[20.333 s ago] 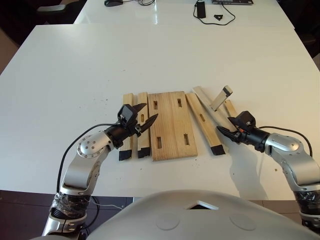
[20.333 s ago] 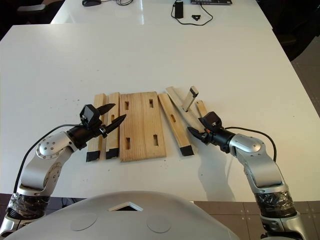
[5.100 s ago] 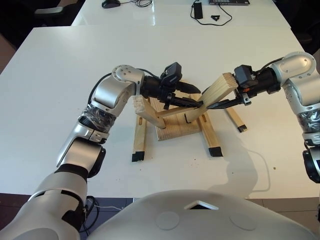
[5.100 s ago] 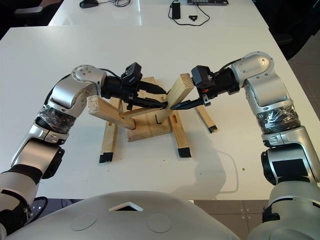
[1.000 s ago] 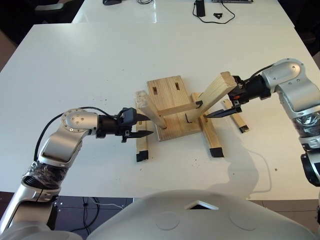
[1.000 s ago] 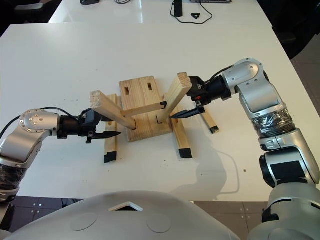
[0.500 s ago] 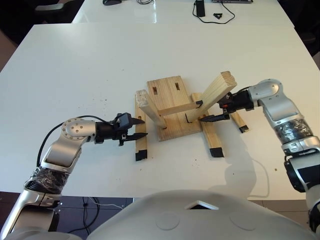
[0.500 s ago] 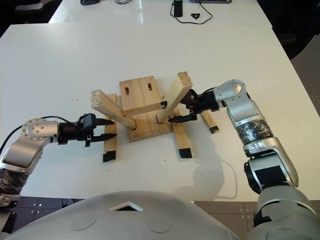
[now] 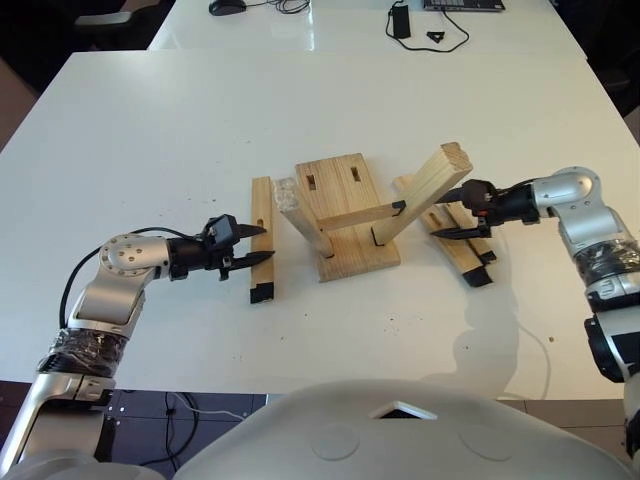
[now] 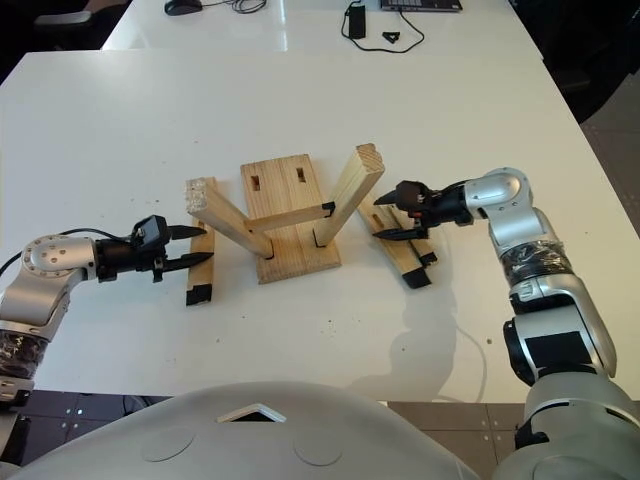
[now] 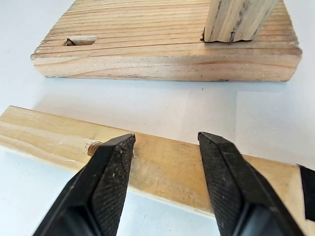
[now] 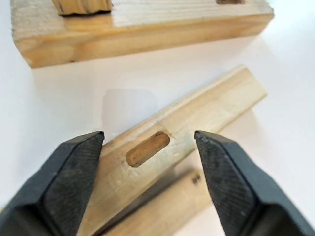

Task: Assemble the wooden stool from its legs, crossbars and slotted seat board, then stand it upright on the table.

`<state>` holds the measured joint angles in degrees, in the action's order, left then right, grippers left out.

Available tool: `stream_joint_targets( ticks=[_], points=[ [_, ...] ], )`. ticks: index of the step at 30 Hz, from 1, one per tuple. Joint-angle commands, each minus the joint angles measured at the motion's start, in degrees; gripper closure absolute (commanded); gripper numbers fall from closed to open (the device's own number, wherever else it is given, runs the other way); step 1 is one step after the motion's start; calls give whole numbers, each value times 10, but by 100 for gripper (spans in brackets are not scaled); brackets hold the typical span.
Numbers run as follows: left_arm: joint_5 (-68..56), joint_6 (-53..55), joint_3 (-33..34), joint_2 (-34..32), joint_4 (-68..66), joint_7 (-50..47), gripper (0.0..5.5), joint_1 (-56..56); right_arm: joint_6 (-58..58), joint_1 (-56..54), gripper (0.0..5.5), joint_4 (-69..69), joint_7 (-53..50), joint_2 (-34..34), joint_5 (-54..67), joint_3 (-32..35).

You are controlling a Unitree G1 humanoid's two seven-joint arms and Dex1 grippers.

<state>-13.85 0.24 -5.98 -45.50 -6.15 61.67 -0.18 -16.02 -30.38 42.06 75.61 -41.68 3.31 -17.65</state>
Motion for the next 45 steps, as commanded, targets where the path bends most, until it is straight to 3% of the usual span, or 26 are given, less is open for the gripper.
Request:
stream_joint_targets(
  ticks=[1,7,17,26,33,37,45],
  points=[
    [40,24,-11,-24,-40,1,314,-37,-11,29,211,46,-4,-31,-44,-4],
    [18,34,8,-23,-31,-1,314,-16,-4,41,211,19,1,-46,-15,34],
    [-103,177,31,28,195,-32,314,61,83,80,211,-181,-5,-71,49,116],
    [-51,191,-86,72,254,-39,314,55,150,178,211,-353,36,-107,85,123],
    [-39,233,-197,230,244,-80,314,170,152,224,211,-387,52,-110,64,92],
    [-43,237,-182,219,237,-76,314,166,169,247,211,-431,62,-114,76,80],
    [-18,191,-93,107,182,-46,314,139,195,307,211,-497,35,-111,80,84]
  ],
)
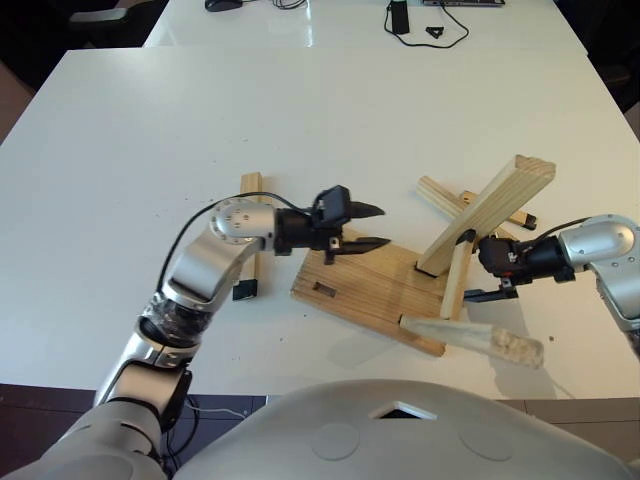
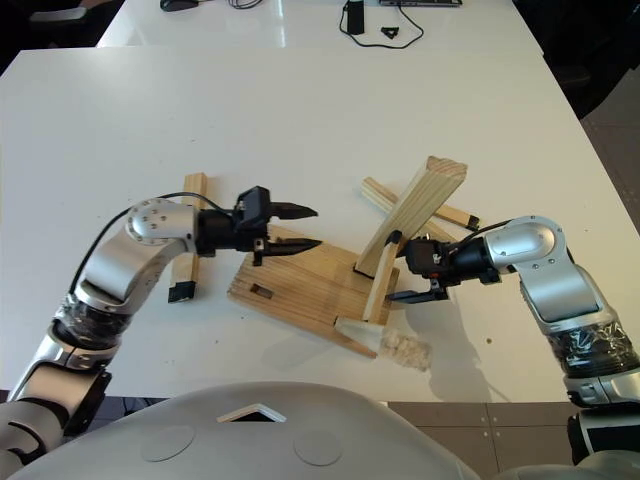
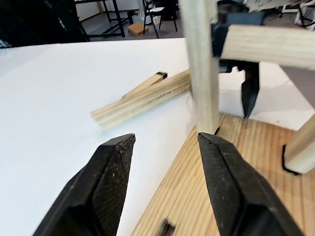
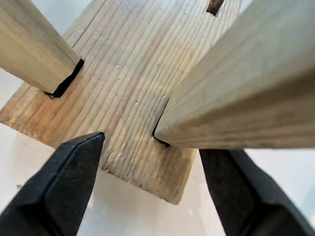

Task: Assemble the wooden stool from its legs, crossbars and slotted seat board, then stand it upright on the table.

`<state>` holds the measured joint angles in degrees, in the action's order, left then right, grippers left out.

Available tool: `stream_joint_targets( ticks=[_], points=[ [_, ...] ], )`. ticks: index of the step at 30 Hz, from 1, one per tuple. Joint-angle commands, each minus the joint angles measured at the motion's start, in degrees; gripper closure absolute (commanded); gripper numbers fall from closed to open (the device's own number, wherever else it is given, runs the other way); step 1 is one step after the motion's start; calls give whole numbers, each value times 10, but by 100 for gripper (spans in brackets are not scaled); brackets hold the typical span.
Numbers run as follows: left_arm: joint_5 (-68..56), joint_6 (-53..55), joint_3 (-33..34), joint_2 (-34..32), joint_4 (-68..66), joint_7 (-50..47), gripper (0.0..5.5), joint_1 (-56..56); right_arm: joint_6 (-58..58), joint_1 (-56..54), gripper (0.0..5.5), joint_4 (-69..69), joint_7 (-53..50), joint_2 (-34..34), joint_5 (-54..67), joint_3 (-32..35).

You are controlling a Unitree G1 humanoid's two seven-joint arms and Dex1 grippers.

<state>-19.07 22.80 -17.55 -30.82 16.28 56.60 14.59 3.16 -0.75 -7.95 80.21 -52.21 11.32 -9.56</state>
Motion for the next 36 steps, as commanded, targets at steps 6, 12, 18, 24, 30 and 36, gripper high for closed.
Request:
stream_joint_targets(
  ticks=[6,12,18,24,30,36],
  points=[
    [116,-121,-12,-55,-110,-4,314,-44,-16,-39,211,65,-64,36,-52,-25],
    [159,-173,-26,-57,-152,-4,314,-56,-119,-155,211,216,-161,98,-160,-72],
    [178,-201,-22,-78,-173,1,314,-68,-192,-274,211,367,-241,166,-205,-91],
    [174,-208,-17,-98,-160,5,314,-87,-237,-359,211,490,-312,207,-214,-70],
    [172,-200,-11,-110,-125,-5,314,-131,-185,-372,211,469,-299,193,-129,13],
    [20,-75,56,-85,-27,-2,314,-131,-26,-231,211,229,-119,32,39,128]
  ],
)
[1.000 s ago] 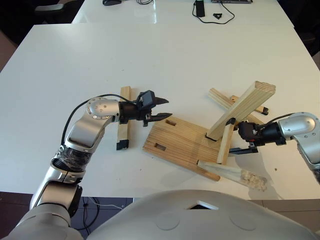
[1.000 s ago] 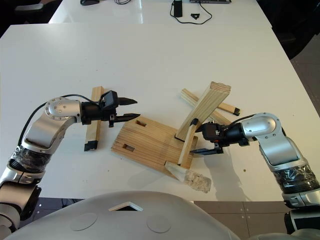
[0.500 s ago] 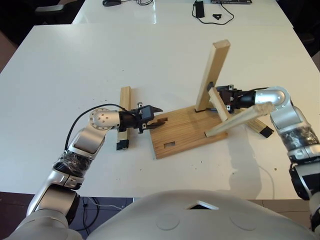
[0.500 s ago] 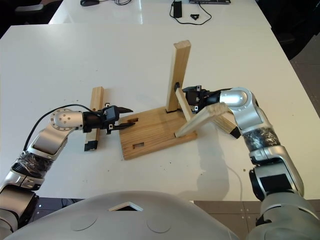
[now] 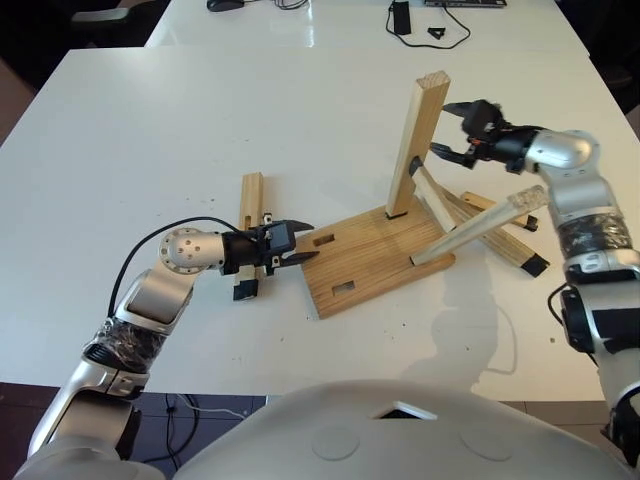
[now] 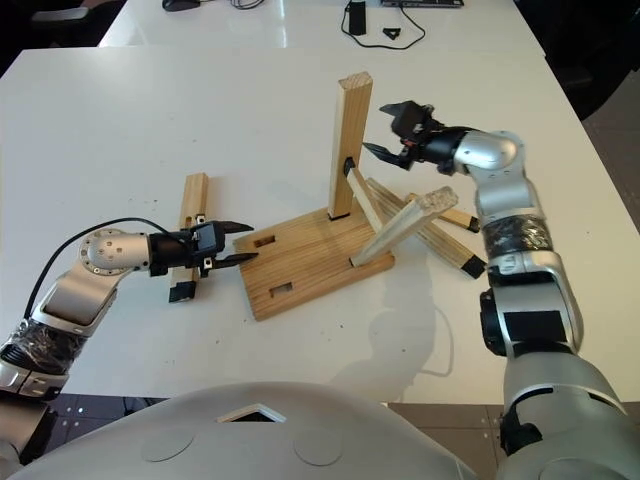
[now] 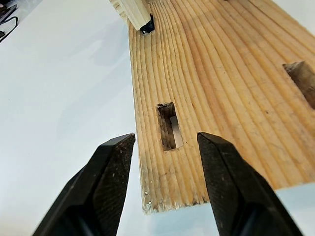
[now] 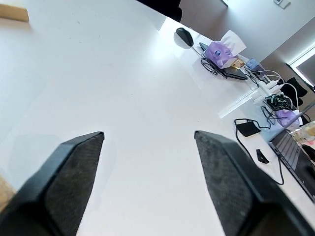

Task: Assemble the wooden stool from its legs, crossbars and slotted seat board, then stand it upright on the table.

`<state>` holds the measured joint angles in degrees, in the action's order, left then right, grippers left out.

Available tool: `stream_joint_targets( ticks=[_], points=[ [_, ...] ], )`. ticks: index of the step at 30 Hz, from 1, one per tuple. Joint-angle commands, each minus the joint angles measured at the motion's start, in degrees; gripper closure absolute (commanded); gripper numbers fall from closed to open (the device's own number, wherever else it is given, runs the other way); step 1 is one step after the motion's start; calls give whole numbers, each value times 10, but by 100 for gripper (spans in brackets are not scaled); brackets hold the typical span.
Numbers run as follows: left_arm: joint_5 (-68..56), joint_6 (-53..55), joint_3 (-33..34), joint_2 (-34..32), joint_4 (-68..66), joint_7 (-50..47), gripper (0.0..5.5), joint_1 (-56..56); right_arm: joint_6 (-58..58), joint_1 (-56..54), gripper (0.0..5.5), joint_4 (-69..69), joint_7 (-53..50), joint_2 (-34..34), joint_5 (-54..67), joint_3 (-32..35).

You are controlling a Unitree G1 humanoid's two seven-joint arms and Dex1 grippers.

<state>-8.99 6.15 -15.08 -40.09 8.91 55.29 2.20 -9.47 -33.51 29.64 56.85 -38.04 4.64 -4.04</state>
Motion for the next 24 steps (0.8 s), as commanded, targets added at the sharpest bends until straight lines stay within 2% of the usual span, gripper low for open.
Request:
stream_joint_targets(
  ticks=[1,3,6,9,11,14,17,21,24],
  points=[
    [-116,118,47,14,70,8,314,-7,141,141,211,-195,158,-148,151,106],
    [-170,161,76,23,104,-3,314,-5,187,221,211,-251,218,-195,205,157],
    [-206,197,109,35,103,-24,314,16,209,320,211,-298,258,-223,215,170],
    [-157,182,105,51,37,-65,314,64,230,399,236,-374,293,-225,234,149],
    [-69,133,58,67,-46,-100,314,104,212,424,265,-398,290,-207,201,95],
    [46,51,-16,87,-160,-127,314,135,185,423,314,-400,267,-171,136,7],
    [92,-5,-52,95,-211,-114,314,132,162,395,367,-364,230,-131,79,-51],
    [114,-42,-86,59,-184,-54,314,93,137,313,432,-275,155,-62,31,-75],
    [100,-36,-87,22,-135,-13,314,57,132,256,481,-224,122,-21,22,-80]
  ],
)
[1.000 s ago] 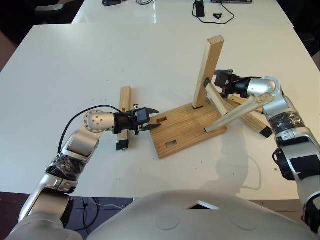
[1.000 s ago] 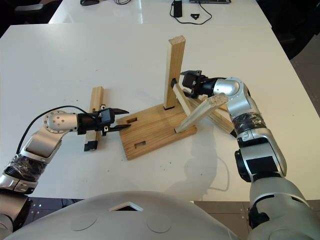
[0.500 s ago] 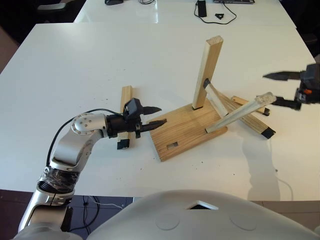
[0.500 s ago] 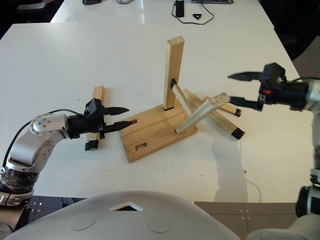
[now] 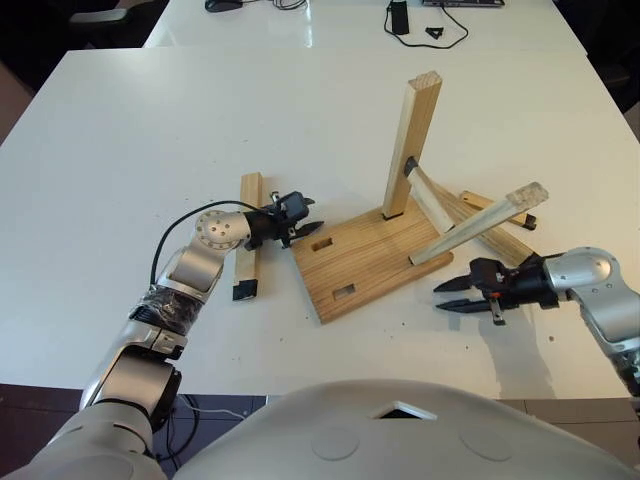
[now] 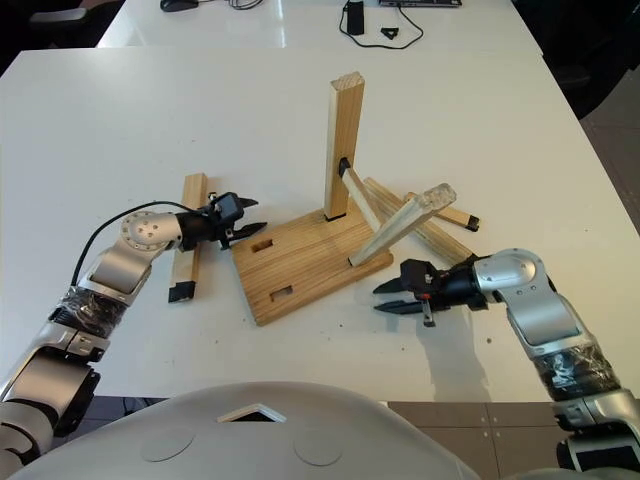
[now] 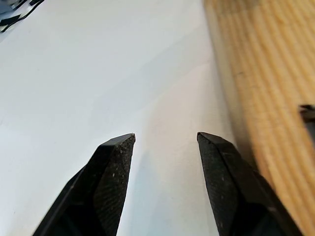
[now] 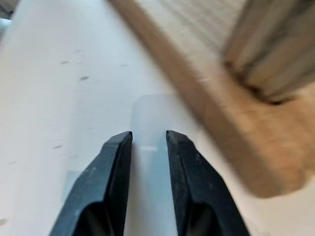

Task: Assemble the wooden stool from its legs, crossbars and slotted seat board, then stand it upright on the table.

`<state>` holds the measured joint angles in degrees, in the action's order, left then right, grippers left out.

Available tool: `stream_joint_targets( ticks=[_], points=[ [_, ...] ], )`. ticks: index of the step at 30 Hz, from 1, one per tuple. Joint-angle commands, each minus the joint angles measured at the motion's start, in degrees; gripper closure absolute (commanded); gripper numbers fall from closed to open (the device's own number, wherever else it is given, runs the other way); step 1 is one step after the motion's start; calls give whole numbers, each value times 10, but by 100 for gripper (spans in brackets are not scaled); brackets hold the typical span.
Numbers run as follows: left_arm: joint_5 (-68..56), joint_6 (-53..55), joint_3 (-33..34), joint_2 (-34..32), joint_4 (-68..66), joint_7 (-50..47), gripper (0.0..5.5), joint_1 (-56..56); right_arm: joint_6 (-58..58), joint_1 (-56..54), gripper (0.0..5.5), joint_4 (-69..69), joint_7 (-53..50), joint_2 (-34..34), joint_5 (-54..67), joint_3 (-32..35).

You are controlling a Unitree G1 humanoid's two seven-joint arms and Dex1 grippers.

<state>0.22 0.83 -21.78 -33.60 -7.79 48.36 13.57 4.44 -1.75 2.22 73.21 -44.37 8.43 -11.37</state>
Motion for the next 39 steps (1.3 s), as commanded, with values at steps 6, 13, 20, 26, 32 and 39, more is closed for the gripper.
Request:
stream_joint_targets(
  ticks=[6,13,20,26,32,39],
  points=[
    [-12,38,12,-58,76,52,314,-85,-12,-94,547,71,-55,64,-21,-9],
    [-26,64,59,-64,121,23,314,-118,-3,-110,547,58,-47,13,16,61],
    [-40,90,101,-46,159,-20,314,-165,-33,-170,547,166,-41,-64,12,131],
    [-31,97,95,-31,158,-28,314,-157,-104,-194,524,287,-28,-74,-36,101],
    [-24,97,88,-23,151,-27,314,-148,-135,-229,434,368,-26,-67,-57,85],
    [-18,90,83,-21,141,-30,314,-150,-169,-260,357,447,-5,-72,-88,63]
  ],
)
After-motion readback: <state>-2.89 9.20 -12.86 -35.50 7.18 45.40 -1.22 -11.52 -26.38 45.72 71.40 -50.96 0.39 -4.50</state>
